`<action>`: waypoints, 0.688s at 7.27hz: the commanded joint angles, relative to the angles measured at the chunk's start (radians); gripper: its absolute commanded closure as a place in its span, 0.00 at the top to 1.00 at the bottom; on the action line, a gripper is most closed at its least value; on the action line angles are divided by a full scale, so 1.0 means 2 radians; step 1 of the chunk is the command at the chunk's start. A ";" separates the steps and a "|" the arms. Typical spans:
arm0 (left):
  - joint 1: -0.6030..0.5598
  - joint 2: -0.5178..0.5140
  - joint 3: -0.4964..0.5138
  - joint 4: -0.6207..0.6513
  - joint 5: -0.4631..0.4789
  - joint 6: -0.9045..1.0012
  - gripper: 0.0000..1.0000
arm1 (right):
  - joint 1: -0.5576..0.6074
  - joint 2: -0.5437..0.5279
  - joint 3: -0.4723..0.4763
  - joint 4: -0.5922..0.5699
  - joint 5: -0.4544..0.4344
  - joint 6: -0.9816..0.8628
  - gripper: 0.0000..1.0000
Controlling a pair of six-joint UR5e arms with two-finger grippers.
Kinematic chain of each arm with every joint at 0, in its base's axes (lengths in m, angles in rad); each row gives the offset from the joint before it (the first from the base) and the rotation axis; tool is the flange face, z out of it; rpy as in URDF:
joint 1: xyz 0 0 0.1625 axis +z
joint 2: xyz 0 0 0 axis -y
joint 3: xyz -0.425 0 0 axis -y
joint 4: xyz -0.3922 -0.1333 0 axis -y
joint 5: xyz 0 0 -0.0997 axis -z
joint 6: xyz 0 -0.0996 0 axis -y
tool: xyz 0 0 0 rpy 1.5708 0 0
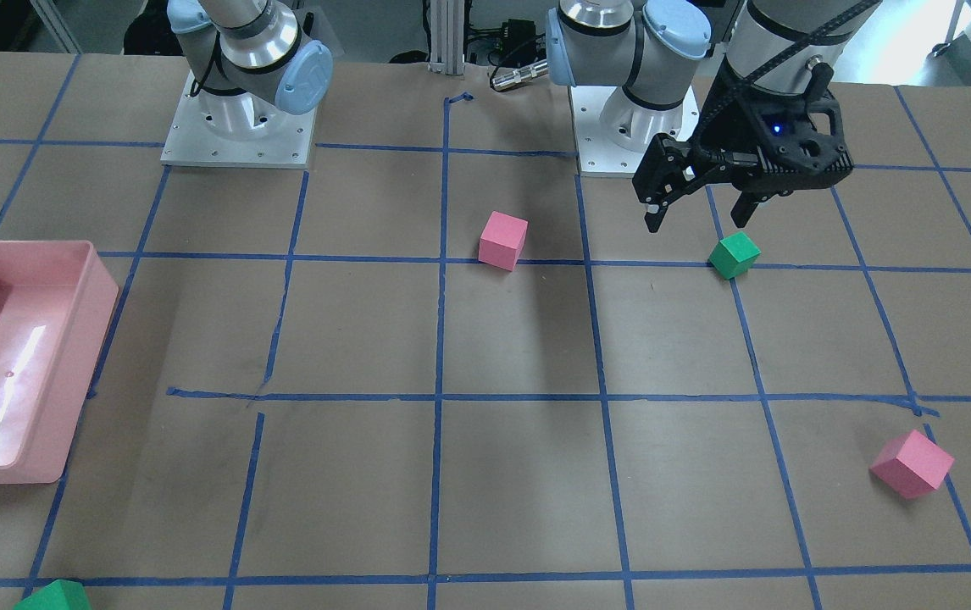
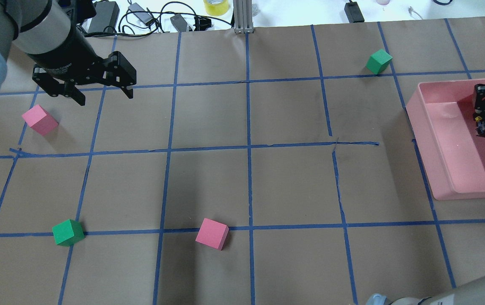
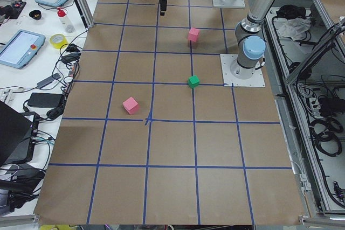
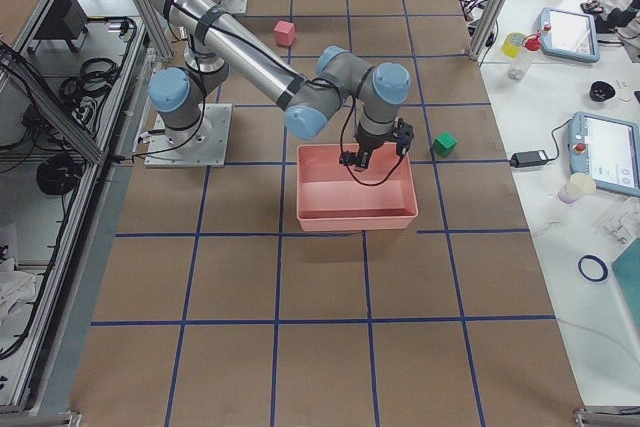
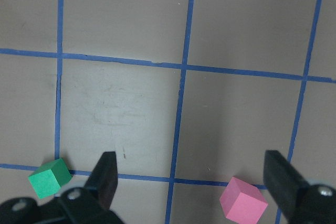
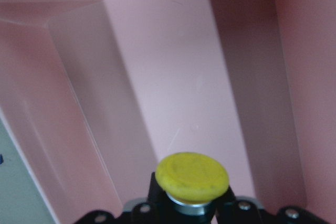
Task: Align button upright
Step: 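Lift the button out of the bin with the right gripper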
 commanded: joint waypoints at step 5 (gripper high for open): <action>0.000 0.000 0.000 0.000 0.000 0.000 1.00 | 0.224 0.050 -0.048 -0.059 -0.020 -0.008 0.00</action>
